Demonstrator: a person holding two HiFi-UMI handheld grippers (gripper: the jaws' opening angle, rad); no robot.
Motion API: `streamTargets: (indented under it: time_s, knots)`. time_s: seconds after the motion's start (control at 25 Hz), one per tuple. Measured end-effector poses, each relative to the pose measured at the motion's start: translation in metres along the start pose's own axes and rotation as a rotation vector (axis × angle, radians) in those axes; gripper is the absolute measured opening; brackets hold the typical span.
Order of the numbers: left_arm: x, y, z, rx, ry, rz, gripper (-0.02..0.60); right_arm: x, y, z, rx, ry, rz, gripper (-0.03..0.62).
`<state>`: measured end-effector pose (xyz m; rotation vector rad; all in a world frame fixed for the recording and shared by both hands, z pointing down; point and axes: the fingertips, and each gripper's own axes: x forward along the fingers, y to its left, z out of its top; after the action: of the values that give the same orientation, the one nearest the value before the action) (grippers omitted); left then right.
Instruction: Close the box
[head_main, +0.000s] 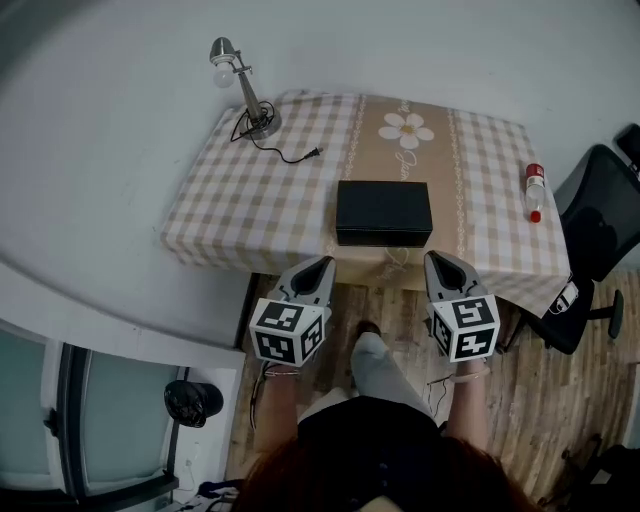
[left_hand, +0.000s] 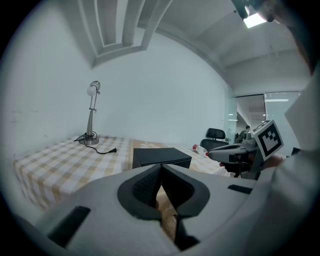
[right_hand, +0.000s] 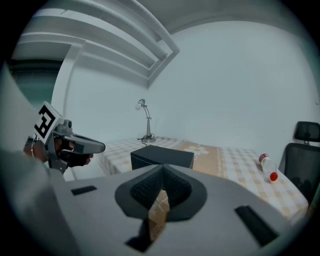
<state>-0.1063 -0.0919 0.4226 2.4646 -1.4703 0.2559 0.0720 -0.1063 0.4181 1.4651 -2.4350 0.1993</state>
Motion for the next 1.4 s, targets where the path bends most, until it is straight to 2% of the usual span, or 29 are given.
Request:
streamTargets:
  time_s: [0.32, 0.76, 1.04, 1.4]
  knots:
    - [-0.028, -0.018, 0.004, 0.031, -0.04, -0.003, 0.026, -0.028, 0.019, 0.014, 0.012, -0.078, -0.014, 0.017]
    - [-0.055, -0.045, 0.013, 0.048, -0.105, -0.046, 0.026, -0.065, 0.053, 0.02, -0.016, -0.116, -0.011, 0.016]
    - [-0.064, -0.057, 0.021, 0.059, -0.13, -0.065, 0.026, -0.079, 0.063, 0.028, 0.04, -0.155, -0.007, 0.016]
    - [-0.069, -0.073, 0.031, 0.092, -0.152, -0.063, 0.026, -0.091, 0.067, 0.034, 0.023, -0.187, 0.005, 0.015]
